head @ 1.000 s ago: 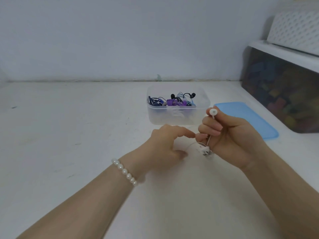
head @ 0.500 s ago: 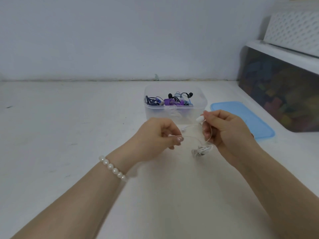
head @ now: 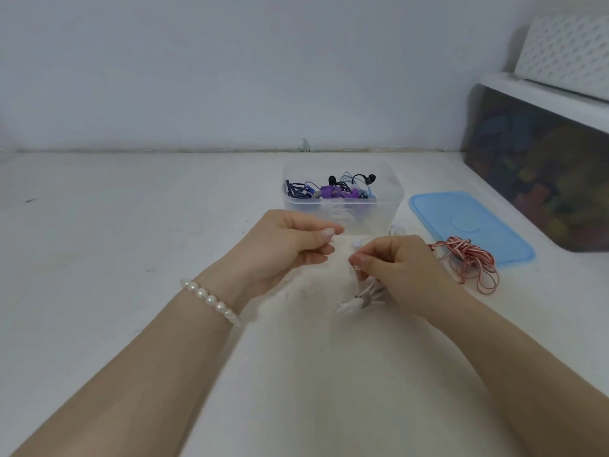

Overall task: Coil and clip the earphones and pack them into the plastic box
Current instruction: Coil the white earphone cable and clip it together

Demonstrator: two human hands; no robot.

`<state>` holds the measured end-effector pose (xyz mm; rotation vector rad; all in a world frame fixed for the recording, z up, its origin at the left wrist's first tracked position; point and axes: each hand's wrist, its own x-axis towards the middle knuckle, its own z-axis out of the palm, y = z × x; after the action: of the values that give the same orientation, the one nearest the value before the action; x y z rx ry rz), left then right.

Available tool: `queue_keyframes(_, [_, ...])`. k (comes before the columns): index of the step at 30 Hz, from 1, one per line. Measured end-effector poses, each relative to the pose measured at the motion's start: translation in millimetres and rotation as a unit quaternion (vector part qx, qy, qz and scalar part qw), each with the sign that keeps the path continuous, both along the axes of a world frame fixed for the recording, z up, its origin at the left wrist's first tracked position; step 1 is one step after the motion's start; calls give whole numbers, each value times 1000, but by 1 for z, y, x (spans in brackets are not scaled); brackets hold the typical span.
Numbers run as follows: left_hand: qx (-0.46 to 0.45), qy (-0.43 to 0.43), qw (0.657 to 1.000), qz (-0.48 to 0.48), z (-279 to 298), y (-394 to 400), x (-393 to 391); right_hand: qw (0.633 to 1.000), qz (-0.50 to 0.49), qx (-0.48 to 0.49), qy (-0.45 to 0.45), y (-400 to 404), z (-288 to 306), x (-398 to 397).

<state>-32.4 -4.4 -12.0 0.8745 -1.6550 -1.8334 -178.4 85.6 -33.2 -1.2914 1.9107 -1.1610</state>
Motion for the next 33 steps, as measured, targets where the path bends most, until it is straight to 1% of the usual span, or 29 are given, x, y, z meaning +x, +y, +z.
queue_keyframes(3, [24, 17, 999, -31, 2, 1, 2, 1000, -10, -14, 18, 1, 5, 3])
queue_keyframes(5, [24, 20, 999, -38, 3, 2, 2, 998, -15, -50, 25, 3, 11, 7])
queue_keyframes(7, [23, 21, 999, -34, 5, 3, 2, 995, -5, -103, -19, 4, 16, 13])
queue_keyframes(9, [24, 22, 999, -25, 5, 4, 2, 990, 9, -133, -52, 4, 16, 16])
queue_keyframes(12, [42, 28, 998, -24, 5, 5, 2, 985, 17, -160, -62, 1, 12, 19])
queue_keyframes(15, [57, 27, 997, -40, 8, 2, 4, 981, -6, -176, -81, 1, 11, 16])
queue_keyframes(16, [38, 12, 999, -28, 8, 0, 5, 978, -18, -180, -100, 1, 11, 15])
queue_keyframes(17, [-21, -24, 999, 0, 6, -5, 7, 975, -27, -182, -128, 2, 12, 14])
queue_keyframes(18, [-112, -83, 989, 38, 2, -10, 9, 969, -30, -183, -164, 2, 14, 12])
queue_keyframes(19, [-201, -147, 966, 69, -2, -15, 10, 961, -29, -182, -205, 2, 15, 10])
queue_keyframes(20, [-255, -193, 944, 79, -4, -18, 11, 950, -27, -183, -251, 2, 16, 9])
queue_keyframes(21, [-267, -217, 936, 71, -7, -18, 11, 937, -22, -184, -296, 3, 17, 8])
queue_keyframes(22, [-252, -223, 940, 54, -8, -17, 11, 924, -18, -184, -334, 3, 18, 7])
queue_keyframes(24, [-228, -236, 944, 29, -10, -14, 10, 910, -12, -182, -373, 4, 21, 6])
queue_keyframes(29, [-268, -295, 917, 4, -12, -13, 8, 896, -12, -191, -400, 7, 26, 3])
queue_keyframes(31, [-281, -311, 908, -2, -12, -13, 8, 898, -9, -193, -395, 8, 27, 2])
queue_keyframes(33, [-277, -314, 908, -14, -11, -12, 8, 906, -10, -186, -381, 9, 26, 1])
